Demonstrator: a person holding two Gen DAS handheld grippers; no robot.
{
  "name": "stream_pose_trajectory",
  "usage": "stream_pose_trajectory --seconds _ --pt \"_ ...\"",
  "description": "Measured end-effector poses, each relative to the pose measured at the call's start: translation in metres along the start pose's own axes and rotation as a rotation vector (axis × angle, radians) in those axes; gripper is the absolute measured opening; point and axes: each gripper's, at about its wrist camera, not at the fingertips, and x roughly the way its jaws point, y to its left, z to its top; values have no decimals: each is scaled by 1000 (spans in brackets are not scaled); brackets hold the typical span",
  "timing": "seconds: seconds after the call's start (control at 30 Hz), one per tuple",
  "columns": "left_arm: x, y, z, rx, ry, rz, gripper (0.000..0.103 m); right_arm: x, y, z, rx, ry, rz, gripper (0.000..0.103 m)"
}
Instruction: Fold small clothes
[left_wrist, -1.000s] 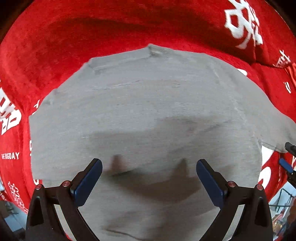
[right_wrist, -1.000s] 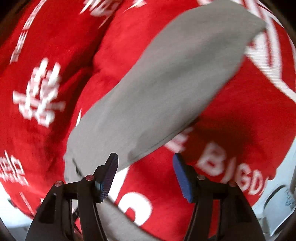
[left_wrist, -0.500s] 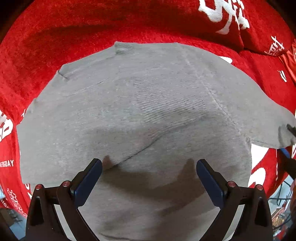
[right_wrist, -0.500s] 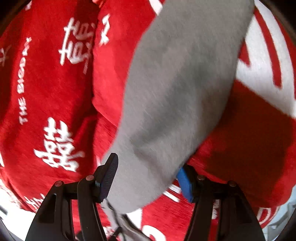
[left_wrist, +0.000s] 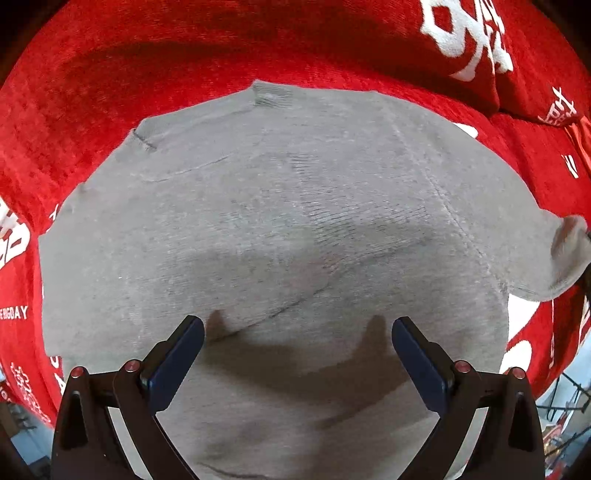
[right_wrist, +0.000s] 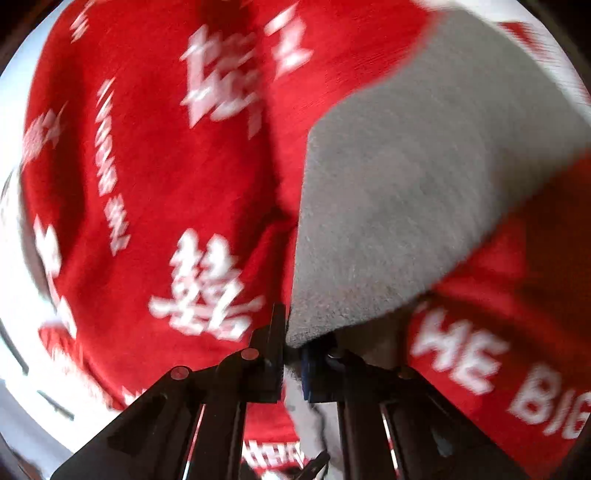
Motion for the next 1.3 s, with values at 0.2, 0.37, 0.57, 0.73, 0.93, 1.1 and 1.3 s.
stream_pose_trajectory --seconds 0.2,0.37,0.57,0.73,0.93,1.1,1.3 --pt "0 25 -4 -39 -5 10 102 77 81 -49 -248 216 60 8" --pt "-4 61 -11 -88 -13 14 102 156 122 -122 -451 411 2 8" --pt "-9 111 -16 -161 -27 27 102 246 93 -205 -490 597 -171 8" --pt "-8 150 -29 -227 -36 42 102 284 58 -246 -592 659 -468 12" --pt "-2 194 -32 -312 -32 38 102 253 66 -237 -567 541 -452 54" --pt "-1 216 -28 -358 -43 4 102 249 70 -208 -491 410 -476 54" --pt "-2 246 -32 -446 -58 -121 102 271 76 -206 -445 383 -443 13"
